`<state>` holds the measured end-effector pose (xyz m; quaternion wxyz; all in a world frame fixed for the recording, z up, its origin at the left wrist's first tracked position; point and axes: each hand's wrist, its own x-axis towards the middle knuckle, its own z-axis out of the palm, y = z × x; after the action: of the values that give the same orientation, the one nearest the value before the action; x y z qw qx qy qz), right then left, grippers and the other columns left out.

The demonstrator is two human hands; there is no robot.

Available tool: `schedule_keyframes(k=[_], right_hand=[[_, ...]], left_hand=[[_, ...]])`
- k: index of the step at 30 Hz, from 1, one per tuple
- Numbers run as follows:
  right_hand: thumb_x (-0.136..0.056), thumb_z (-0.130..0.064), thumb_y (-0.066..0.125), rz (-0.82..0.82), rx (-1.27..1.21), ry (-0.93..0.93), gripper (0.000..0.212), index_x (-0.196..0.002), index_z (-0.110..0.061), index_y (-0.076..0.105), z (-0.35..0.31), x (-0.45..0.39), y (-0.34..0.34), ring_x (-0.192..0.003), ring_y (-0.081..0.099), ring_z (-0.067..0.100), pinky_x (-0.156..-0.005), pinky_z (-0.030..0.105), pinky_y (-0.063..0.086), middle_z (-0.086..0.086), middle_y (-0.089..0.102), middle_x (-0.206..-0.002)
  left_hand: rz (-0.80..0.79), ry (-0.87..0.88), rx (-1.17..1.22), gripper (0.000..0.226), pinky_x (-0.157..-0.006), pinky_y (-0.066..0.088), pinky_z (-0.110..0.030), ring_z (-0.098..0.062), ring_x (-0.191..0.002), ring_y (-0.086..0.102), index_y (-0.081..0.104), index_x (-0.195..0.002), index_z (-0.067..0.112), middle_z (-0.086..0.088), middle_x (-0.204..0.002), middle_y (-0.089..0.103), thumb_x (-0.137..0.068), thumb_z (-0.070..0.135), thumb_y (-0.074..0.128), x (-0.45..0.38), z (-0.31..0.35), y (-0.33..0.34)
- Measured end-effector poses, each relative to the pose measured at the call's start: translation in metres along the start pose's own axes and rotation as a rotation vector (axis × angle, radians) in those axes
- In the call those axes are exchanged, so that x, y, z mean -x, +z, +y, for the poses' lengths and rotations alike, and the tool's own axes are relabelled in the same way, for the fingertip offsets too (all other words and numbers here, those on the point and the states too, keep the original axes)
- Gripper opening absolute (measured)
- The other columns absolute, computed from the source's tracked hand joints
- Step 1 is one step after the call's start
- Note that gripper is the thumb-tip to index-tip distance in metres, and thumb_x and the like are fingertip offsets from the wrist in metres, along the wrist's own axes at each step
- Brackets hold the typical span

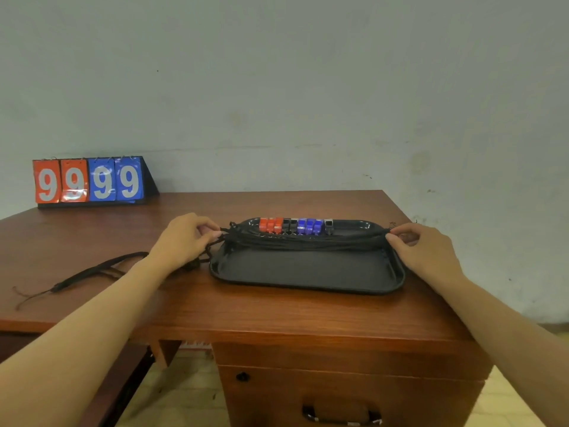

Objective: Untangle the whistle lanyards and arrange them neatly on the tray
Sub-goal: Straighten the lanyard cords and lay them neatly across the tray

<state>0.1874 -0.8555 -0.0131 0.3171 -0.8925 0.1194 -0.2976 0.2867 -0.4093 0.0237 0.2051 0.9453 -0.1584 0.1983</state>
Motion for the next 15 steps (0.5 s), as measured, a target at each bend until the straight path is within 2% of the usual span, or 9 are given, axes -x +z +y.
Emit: schedule_keyframes(k=[3, 5, 7, 9, 10, 12, 15], right_hand=[[-0.090, -0.047, 0.064, 0.030, -0.016, -0.021, 0.021, -0.102, -0.031, 0.069, -0.005, 0.002, -0.002, -0.084, 0.062, 0.008, -0.074, 0.029, 0.051, -0.010, 0.068, -0.094], [-0.092, -0.044, 0.060, 0.055, -0.011, -0.044, 0.023, -0.103, -0.027, 0.069, -0.010, 0.007, -0.006, -0.087, 0.062, 0.013, -0.075, 0.030, 0.047, -0.004, 0.069, -0.098], [-0.093, -0.045, 0.052, 0.076, 0.075, -0.019, 0.022, -0.105, -0.031, 0.064, -0.017, 0.017, -0.010, -0.103, 0.058, 0.023, -0.085, 0.040, 0.047, 0.000, 0.065, -0.108], [-0.096, -0.040, 0.047, 0.047, 0.209, -0.001, 0.020, -0.111, -0.033, 0.059, -0.027, 0.033, -0.013, -0.118, 0.045, 0.029, -0.092, 0.049, 0.040, 0.001, 0.057, -0.118], [-0.097, -0.038, 0.046, 0.036, 0.251, -0.034, 0.021, -0.115, -0.034, 0.057, -0.033, 0.042, -0.013, -0.121, 0.041, 0.029, -0.094, 0.049, 0.037, 0.002, 0.054, -0.121], [-0.098, -0.037, 0.045, 0.050, 0.320, -0.160, 0.025, -0.120, -0.034, 0.055, -0.047, 0.062, -0.014, -0.122, 0.036, 0.025, -0.095, 0.048, 0.032, 0.000, 0.049, -0.123], [-0.099, -0.039, 0.042, 0.046, 0.421, -0.346, 0.030, -0.125, -0.032, 0.055, -0.073, 0.087, -0.011, -0.119, 0.036, 0.022, -0.092, 0.044, 0.028, -0.003, 0.049, -0.124]], left_hand=[[-0.039, -0.016, -0.021, 0.024, -0.077, 0.043, -0.021, 0.000, -0.082, 0.055, 0.070, -0.116, 0.021, 0.009, -0.096, 0.060, -0.099, 0.035, 0.059, 0.011, -0.008, -0.014], [-0.172, -0.051, -0.073, 0.034, -0.088, 0.052, -0.031, -0.009, -0.093, 0.060, 0.066, -0.125, 0.020, 0.007, -0.101, 0.059, -0.100, 0.040, 0.055, 0.021, -0.018, -0.024], [-0.312, -0.085, -0.174, 0.043, -0.101, 0.049, -0.046, -0.022, -0.114, 0.057, 0.061, -0.131, 0.030, 0.003, -0.114, 0.059, -0.098, 0.055, 0.050, 0.034, -0.024, -0.035], [-0.420, -0.101, -0.239, 0.048, -0.107, 0.042, -0.055, -0.027, -0.127, 0.046, 0.052, -0.137, 0.039, 0.002, -0.132, 0.055, -0.096, 0.063, 0.046, 0.048, -0.028, -0.042], [-0.437, -0.105, -0.236, 0.050, -0.109, 0.039, -0.057, -0.028, -0.131, 0.042, 0.048, -0.141, 0.040, 0.004, -0.138, 0.052, -0.097, 0.062, 0.046, 0.053, -0.029, -0.044], [-0.372, -0.098, -0.183, 0.046, -0.109, 0.038, -0.059, -0.027, -0.134, 0.042, 0.044, -0.141, 0.046, 0.007, -0.142, 0.050, -0.098, 0.060, 0.045, 0.061, -0.034, -0.052], [-0.251, -0.056, -0.139, 0.027, -0.103, 0.046, -0.058, -0.024, -0.128, 0.051, 0.046, -0.122, 0.060, 0.007, -0.138, 0.055, -0.095, 0.060, 0.044, 0.066, -0.050, -0.068]])
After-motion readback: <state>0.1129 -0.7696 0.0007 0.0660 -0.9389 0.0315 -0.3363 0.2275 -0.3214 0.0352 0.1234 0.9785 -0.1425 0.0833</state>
